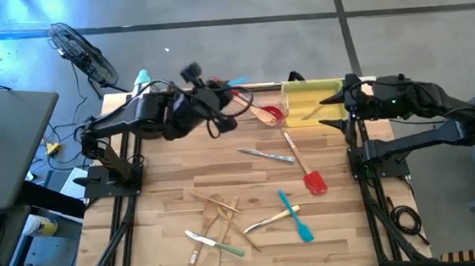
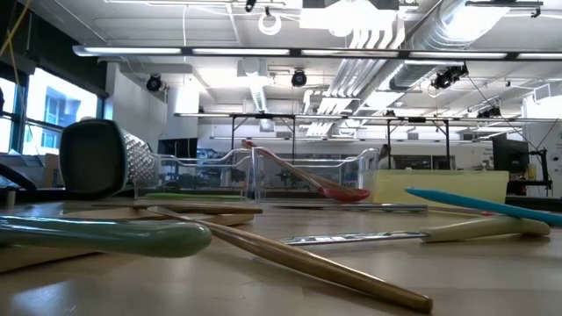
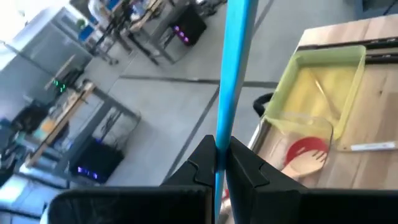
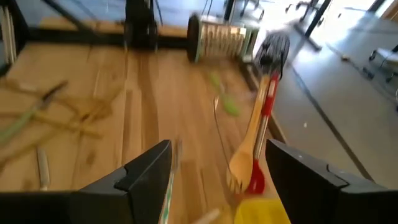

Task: Pick & Place Kitchen Items
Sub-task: Put the top blue spatula into the left transparent bin

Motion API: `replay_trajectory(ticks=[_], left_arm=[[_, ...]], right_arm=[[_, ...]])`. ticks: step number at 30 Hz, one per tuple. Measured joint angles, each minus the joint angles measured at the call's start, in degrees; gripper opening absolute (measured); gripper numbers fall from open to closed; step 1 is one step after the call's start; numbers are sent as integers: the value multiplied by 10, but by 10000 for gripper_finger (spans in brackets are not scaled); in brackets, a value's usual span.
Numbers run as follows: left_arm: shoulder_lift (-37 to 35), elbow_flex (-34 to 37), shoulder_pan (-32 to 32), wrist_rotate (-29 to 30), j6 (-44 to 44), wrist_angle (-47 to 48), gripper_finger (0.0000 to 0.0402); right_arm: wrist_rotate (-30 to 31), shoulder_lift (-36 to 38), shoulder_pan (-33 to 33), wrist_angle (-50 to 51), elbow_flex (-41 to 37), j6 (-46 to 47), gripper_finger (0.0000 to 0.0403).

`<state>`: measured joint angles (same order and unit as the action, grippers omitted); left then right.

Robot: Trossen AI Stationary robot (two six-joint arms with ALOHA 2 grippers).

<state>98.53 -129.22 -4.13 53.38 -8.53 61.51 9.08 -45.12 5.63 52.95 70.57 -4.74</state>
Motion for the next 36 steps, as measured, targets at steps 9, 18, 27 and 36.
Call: replay_trajectory(ticks=[9,18,27,36], left_arm=[[-1,-17,58,-3,162,199,7],[0,-1,174,-126,198,285,7],[13,9,298,-197,90,284,7],[12,131,388,-310,25,220,7]], right_arm=[[0,0,0,38,0,-39,252],[1,-3,0,17,0,-71,252],[65,9,12,-21,0,-92,252],[59,9,53,-69,0,-122,252]])
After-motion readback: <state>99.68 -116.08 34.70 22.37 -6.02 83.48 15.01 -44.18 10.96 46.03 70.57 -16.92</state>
